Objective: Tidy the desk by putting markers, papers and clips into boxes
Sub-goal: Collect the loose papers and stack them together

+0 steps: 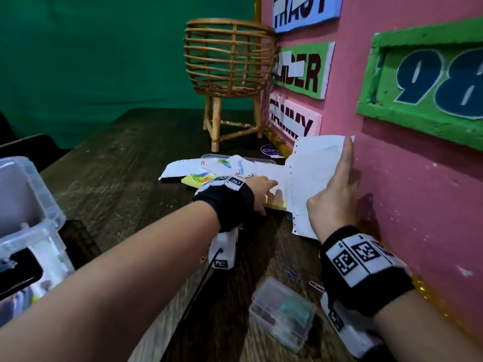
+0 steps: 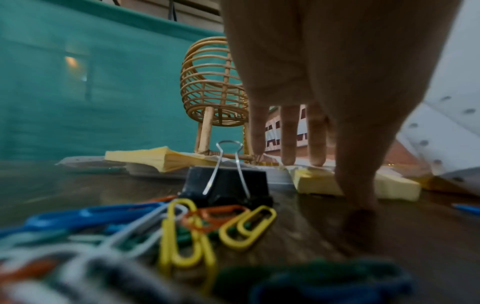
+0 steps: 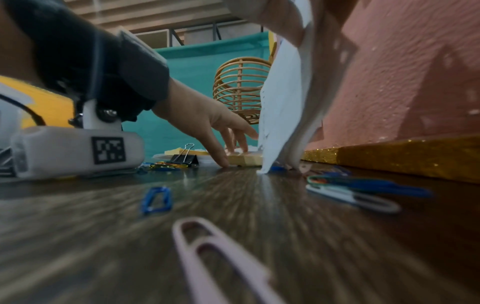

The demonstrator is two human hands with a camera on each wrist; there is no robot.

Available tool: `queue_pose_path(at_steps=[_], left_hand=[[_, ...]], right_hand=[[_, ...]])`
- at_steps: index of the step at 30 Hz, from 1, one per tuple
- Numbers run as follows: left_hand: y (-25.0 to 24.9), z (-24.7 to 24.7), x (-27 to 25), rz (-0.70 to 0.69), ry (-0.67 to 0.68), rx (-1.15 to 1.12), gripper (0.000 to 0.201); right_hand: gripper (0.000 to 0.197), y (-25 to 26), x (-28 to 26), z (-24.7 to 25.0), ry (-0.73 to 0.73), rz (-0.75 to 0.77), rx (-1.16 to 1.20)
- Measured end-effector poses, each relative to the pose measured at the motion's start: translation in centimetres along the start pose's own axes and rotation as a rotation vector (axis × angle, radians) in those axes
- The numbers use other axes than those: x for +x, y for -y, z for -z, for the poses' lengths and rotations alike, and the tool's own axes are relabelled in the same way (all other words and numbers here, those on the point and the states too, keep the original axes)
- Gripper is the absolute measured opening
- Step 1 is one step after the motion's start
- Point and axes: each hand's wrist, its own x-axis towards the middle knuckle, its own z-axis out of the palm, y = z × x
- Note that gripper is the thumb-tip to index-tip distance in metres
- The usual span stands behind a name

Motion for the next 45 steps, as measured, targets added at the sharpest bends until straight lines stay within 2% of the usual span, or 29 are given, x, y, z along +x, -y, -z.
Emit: queue_pose_path(at_steps=[3,6,8,10,12,16,19,25,27,32,36,38,40,42,45], left_hand=[[0.0,0.3,-0.5,0.011,0.011,0.122,0.059],[0.3,0.1,-0.8,0.059,-0.013,0.125,0.044],[0.3,-0.3,-1.2,0.091,-0.035,0.062,0.042],[0.3,-0.7,-1.4,0.117,-0.036,-0.023,0.053],[0.1,-0.8,-2.1,0.129,-0.004,-0.015,0.069],[0.2,-1.2,-1.8,0.177,0.064,0.096,0.058],[0.5,-1.4,-2.0,0.234,0.065,0.049,0.054],[0.9,-1.9,-2.0,0.330,0.054,-0.030,0.075],[0.7,-1.9,-1.9,0.297,0.031,-0.009,0.080],[0.5,-1.5,-1.4,0.193,0.098,0.147,0.070],[0.2,-1.2,-1.9,0.130,0.059,0.223,0.048],[0.2,-0.8,-2.5,0.149,0.010,0.214,0.042],[0.2,-0.1,-3.4,0.185,-0.111,0.154,0.035],[0.1,0.9,-4.2,0.186,-0.286,0.124,0.031],[0.6,3.1,-5.5,0.095,-0.639,0.063,0.022]], right_hand=[[0.093,-0.6,0.4,-0.3,-0.006,0.024,-0.026],[0.062,-1.1,0.7,-0.5,0.027,0.031,-0.035],[0.053,-1.1,0.9,-0.4,0.015,0.004,-0.066],[0.058,-0.7,0.8,0.0,-0.018,-0.038,-0.113],[0.064,-0.5,0.8,0.1,-0.060,-0.053,-0.127],[0.068,-0.9,0.8,-0.2,-0.069,-0.041,-0.143],[0.066,-0.9,0.8,-0.3,-0.039,-0.047,-0.123],[0.064,-0.9,0.7,-0.3,-0.023,-0.011,-0.093],[0.063,-1.0,0.7,-0.4,-0.015,-0.004,-0.073],[0.064,-0.8,0.7,-0.4,0.001,0.000,-0.059],[0.064,-0.8,0.7,-0.4,-0.003,0.007,-0.051],[0.064,-0.7,0.7,-0.5,-0.005,0.008,-0.052],[0.064,-0.7,0.6,-0.6,0.000,0.011,-0.053],[0.065,-0.7,0.6,-0.6,0.006,0.026,-0.047],[0.065,-0.5,0.6,-0.6,0.024,0.065,-0.007]])
